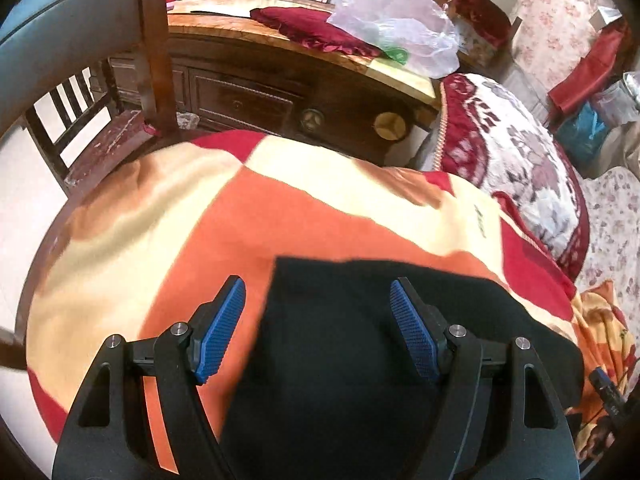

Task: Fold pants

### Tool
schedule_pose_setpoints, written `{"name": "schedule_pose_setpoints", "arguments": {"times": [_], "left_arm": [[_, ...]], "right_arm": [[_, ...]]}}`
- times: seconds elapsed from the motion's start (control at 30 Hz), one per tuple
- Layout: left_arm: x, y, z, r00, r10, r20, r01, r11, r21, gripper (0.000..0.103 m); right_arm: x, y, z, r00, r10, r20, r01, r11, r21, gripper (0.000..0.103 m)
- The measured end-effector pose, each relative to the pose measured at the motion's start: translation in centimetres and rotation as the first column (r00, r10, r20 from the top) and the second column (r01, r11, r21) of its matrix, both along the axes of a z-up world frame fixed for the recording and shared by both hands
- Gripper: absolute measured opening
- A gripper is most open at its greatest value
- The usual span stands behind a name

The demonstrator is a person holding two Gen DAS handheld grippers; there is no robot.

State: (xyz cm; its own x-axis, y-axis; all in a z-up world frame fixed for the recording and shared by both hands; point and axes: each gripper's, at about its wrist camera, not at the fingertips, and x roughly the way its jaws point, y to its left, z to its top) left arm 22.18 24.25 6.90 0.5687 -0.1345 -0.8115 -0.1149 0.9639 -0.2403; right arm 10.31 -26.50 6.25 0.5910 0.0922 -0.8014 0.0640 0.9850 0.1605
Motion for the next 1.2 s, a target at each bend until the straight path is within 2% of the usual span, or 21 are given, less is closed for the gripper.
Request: {"name": "schedule_pose_setpoints", "arguments": {"times": [0.17,0.37,0.53,0.63,0.77,0.93,1.1,1.2], "left_arm": [[1.6,0.1,-0.7,0.998,-0.065,-0.006,0.065,0.997,0.032,0.075],[2.6,0.0,-1.4,0.994,-0.103,-0.019,0.104,0.994,0.027,0.075],[2.0,-0.9,-1.0,0.976,-0.219,0.009,0.217,0.971,0.105,0.075],[2.1,-0.7,-1.4,0.968,-0.250,-0.010,0.250,0.961,0.121,0.075],[2.4,-0.9,-1.8,0.963,-0.268,-0.023,0.267,0.940,0.211,0.075],[2.9,-1.1,-2.3,0.956,-0.292,-0.023,0.291,0.938,0.188,0.075],[2.6,-2.9,-1.9,0.927,-0.376,-0.002,0.369,0.909,0.194,0.075],[2.8,-3.8,-2.4,0.922,-0.387,-0.028,0.383,0.896,0.223,0.075]], "right_arm": [[0.6,-1.4,0.0,1.000,-0.018,0.018,0.018,1.000,0.012,0.085],[0.9,-2.9,0.2,0.999,-0.028,0.030,0.027,0.999,0.037,0.085],[0.9,-3.8,0.2,0.999,-0.026,0.020,0.025,0.999,0.036,0.085],[0.9,-3.8,0.1,1.000,-0.010,0.020,0.009,0.999,0.040,0.085],[1.2,-4.1,0.2,1.000,-0.004,0.011,0.003,0.999,0.037,0.085],[1.7,-5.0,-0.4,1.000,0.011,-0.017,-0.010,0.999,0.051,0.085],[2.0,-6.3,-0.9,0.999,-0.009,-0.036,0.011,0.999,0.054,0.085],[2.4,-7.0,-1.3,0.999,-0.010,-0.047,0.013,0.998,0.063,0.085]]}}
